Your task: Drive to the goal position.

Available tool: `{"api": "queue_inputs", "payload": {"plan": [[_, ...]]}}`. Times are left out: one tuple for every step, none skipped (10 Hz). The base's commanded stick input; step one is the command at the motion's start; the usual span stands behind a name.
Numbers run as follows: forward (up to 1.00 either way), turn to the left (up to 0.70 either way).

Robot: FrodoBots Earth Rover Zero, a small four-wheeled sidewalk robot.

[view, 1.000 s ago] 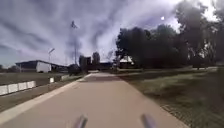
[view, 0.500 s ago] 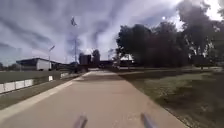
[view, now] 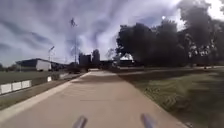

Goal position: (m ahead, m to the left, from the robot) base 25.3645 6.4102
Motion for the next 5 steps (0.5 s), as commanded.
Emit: {"api": "queue_inputs", "payload": {"plan": [[1.0, 0.0], [1.0, 0.0], [1.0, 0.0], [1.0, 0.0], [1.0, 0.0]]}}
